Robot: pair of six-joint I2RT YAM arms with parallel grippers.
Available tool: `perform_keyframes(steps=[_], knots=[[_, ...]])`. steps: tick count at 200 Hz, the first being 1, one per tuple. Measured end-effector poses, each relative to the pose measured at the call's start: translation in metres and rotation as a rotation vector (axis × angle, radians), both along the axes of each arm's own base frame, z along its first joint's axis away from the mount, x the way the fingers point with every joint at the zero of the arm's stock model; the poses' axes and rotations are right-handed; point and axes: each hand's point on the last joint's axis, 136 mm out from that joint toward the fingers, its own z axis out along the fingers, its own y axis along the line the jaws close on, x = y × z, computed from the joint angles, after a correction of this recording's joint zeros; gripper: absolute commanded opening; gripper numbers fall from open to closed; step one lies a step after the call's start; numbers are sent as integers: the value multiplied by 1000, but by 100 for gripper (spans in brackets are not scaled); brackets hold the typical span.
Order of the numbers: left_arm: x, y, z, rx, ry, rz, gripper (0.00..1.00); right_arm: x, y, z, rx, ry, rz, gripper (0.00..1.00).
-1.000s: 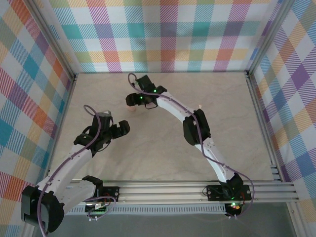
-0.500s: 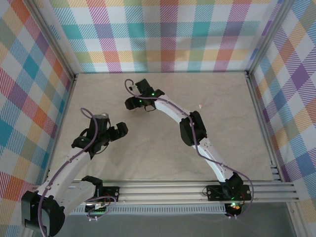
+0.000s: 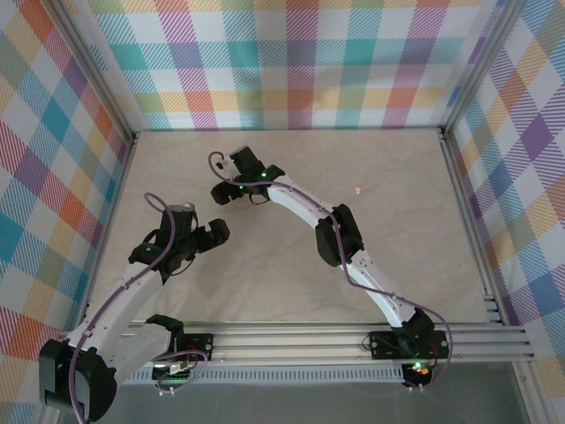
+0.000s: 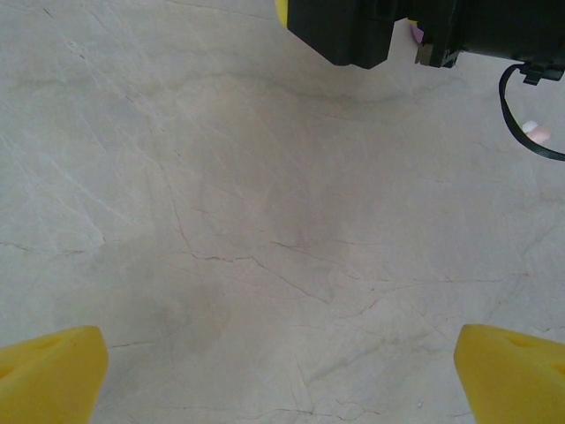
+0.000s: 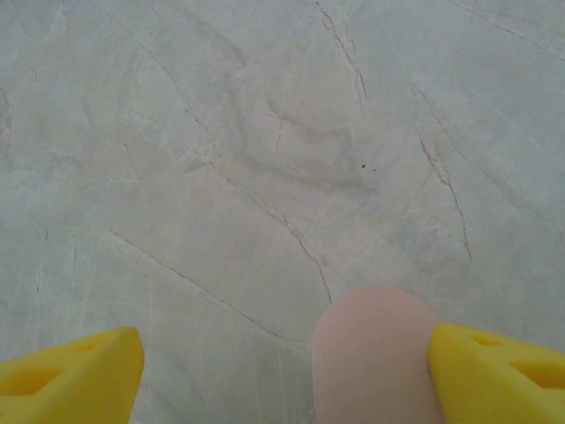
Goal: Insert wireless bluetooth earbuds into charging case
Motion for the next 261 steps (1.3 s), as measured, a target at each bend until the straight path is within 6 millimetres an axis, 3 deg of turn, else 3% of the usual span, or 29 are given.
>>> perform_keyframes(steps=[49, 136, 171, 210, 233, 261], knots=[[-5, 2, 4, 2, -3, 3, 100, -6, -3, -4, -10, 33, 22, 67], [-11, 4, 6, 2, -2, 3, 100, -35, -30, -6, -122, 82, 48, 58], [-9, -3, 3, -14, 14, -27, 100, -63, -54, -9, -184, 134, 56, 57], [-6, -10, 5, -25, 2, -74, 100, -104, -99, -17, -265, 202, 45, 58], [-6, -12, 12, -17, -32, -102, 100, -112, -115, -9, -281, 207, -8, 63], [-7, -11, 20, 0, -69, -126, 100, -99, -118, 16, -239, 198, -142, 67]])
